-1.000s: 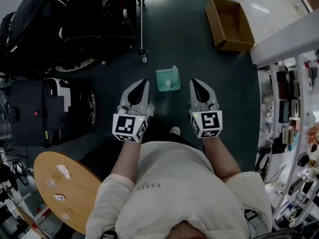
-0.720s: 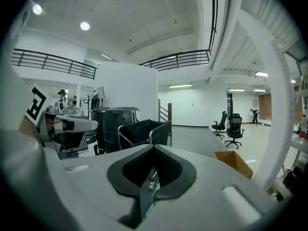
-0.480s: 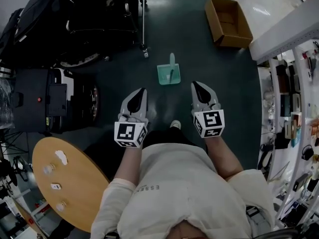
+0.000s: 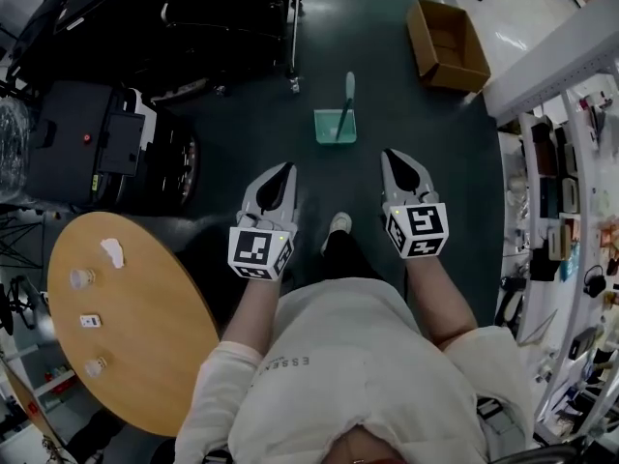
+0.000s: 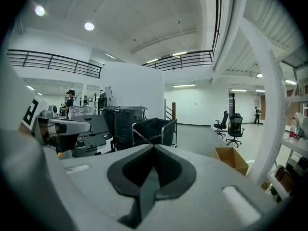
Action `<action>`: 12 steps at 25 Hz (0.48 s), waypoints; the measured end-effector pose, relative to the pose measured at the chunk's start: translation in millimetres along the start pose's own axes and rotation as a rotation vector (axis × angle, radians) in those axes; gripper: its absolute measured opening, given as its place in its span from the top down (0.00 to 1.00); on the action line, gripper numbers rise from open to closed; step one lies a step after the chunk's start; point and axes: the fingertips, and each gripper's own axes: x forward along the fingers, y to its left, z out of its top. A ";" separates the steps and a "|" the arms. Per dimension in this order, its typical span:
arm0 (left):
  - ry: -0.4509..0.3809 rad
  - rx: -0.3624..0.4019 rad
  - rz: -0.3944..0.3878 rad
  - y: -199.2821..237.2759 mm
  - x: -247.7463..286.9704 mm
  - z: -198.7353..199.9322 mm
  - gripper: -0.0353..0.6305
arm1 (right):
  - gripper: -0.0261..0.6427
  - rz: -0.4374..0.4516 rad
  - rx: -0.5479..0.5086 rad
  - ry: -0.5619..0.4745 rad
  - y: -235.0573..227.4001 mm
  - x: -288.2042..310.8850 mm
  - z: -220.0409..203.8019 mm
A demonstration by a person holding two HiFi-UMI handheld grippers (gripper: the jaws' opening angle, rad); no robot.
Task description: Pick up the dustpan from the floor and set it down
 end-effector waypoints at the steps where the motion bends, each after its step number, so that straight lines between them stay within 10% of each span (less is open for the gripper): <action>1: -0.001 0.003 -0.008 -7.1 -15.3 -2.6 0.92 | 0.97 -0.002 -0.006 -0.007 9.4 -13.0 0.4; 12: -0.036 -0.007 -0.064 -72.6 -136.7 -13.8 0.92 | 0.97 -0.018 0.024 -0.010 89.2 -136.9 -26.9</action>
